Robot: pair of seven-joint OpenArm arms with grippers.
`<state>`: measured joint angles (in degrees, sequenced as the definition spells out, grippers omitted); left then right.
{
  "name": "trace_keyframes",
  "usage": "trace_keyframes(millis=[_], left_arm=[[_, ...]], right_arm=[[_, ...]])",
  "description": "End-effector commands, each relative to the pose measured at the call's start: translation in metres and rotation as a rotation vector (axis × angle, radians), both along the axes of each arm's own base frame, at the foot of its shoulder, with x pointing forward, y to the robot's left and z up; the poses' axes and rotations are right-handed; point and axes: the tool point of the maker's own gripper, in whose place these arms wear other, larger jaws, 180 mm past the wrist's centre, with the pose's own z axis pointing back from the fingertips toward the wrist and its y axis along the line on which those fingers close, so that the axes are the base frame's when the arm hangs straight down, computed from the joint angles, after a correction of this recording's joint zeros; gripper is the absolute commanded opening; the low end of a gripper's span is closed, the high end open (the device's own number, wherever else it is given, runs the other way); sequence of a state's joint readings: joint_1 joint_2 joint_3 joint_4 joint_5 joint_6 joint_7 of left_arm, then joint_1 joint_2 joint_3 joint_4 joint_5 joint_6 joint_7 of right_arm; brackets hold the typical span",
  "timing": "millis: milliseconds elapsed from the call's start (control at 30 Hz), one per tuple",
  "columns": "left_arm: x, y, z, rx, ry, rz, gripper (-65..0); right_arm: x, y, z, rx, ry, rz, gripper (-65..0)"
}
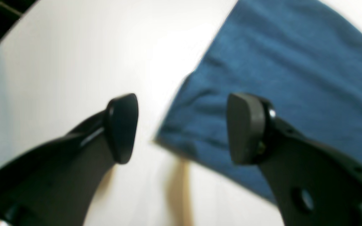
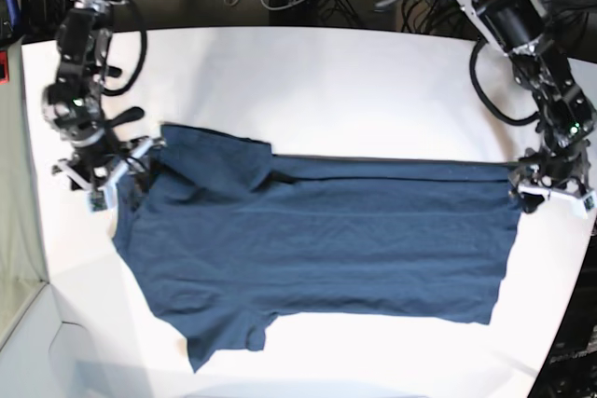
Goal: Layout the t-shirt on the table in an organized manner, then fold the t-shirt properly
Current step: 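Grasp the shirt collar-side edge with both grippers and lift it, then hold the shirt edge with both grippers and adjust the grip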
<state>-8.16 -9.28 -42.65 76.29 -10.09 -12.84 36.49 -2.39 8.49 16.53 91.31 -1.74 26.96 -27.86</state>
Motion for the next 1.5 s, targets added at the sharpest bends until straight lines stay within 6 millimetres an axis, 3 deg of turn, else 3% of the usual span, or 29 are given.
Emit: trace_keyframes(millis=[0,200,367,533,800,1000,1100,1367,1467], left_arm=[[0.006,0.008,0.019,0.032,-0.052,0.007,-22.0],[-0.014,0.022,0.008,0.035,-0.016,0.042,-22.0],[-0.021,0.022,-0.025,-0.024,0.053,0.052,-22.0],[-0.01,0.024,-0.02,-0.013,0.0,0.061,-22.0],[0.005,0.0,-0.028,0.009,0.031,-0.037,-22.1],[0.005,-0.001,-0.026,0.01,0.025,-0.037,-22.2],[0.002,0.003,-0.015,0.035,0.008,-0.038,-22.4],[-0.01,0.005,-0.031,0.031,0.055,-0.039,-22.4],[-0.002,0.005,-0.033,0.016,0.055,-0.035,-22.4]], right_arm=[[0.003,-0.003,0.012,0.0,-0.044,-0.004,-27.7],[-0.011,-0.023,-0.001,0.001,-0.008,-0.063,-27.7],[-0.016,-0.026,-0.025,0.028,0.052,-0.079,-27.7],[-0.014,-0.026,-0.031,0.044,0.055,-0.083,-27.7],[-0.016,-0.027,-0.032,0.043,0.057,-0.084,-27.7],[-0.021,-0.027,-0.035,0.041,0.07,-0.084,-27.7],[-0.021,-0.027,-0.035,0.041,0.07,-0.084,-27.7],[-0.021,-0.026,-0.035,0.041,0.07,-0.084,-27.7],[-0.021,-0.026,-0.035,0.041,0.07,-0.084,-27.7]])
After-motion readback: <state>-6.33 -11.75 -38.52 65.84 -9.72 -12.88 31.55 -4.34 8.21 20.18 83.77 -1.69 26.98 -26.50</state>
